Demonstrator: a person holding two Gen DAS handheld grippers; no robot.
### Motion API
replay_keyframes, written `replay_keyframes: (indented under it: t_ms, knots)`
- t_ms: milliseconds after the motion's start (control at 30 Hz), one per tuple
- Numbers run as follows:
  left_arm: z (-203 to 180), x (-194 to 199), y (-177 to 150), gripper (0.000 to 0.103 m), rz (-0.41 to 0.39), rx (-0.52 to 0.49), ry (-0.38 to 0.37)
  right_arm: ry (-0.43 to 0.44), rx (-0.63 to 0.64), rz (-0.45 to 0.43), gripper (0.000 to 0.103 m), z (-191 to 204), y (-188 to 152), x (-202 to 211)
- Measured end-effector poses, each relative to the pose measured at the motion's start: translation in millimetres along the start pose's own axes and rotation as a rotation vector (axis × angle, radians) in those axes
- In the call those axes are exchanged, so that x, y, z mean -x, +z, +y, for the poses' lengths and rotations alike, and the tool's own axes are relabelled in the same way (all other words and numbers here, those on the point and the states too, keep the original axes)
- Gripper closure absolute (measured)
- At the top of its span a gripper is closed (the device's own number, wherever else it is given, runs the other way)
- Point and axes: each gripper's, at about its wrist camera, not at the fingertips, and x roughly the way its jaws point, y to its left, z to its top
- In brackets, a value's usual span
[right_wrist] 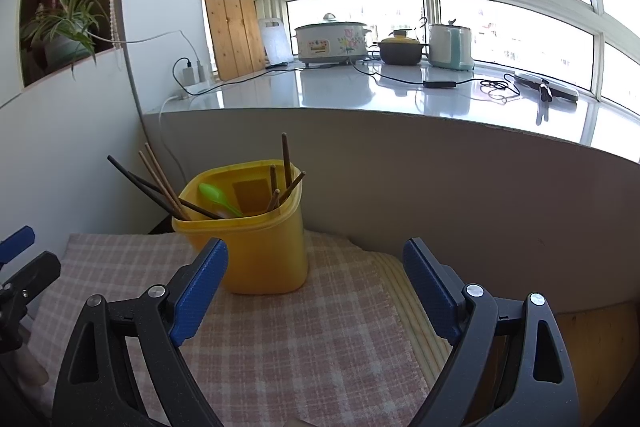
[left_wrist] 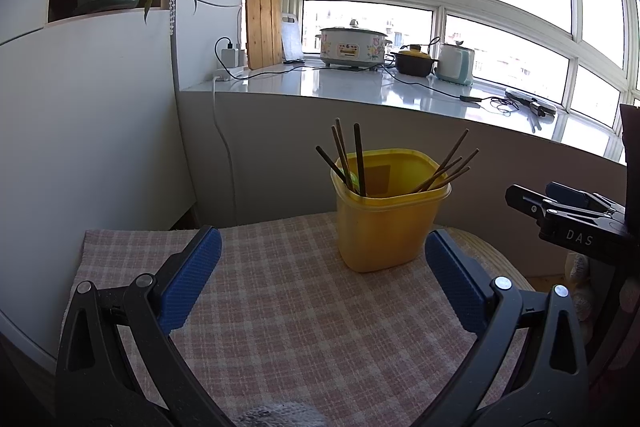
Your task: Organize utensils
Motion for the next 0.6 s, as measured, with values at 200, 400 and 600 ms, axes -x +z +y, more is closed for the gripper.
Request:
replay_keyframes:
  t_ms: [200, 400, 600]
  knots:
    - [0.3, -0.2, 0.2, 0.0, 0.001, 0.0, -0.001, 0.001, -0.001, 0.002, 0.014, 0.5, -0.7, 0.1]
    - [2.5, 2.2, -3.3, 0.0, -0.002, 0.006, 0.01, 0.001, -0.001, 0.005, 0.014, 2.0, -1.5, -0.1]
    - [8.7, 2.7, -6.7, 0.0, 0.008, 0.023, 0.01, -0.002, -0.002, 0.011, 0.014, 3.2, -2.7, -2.8]
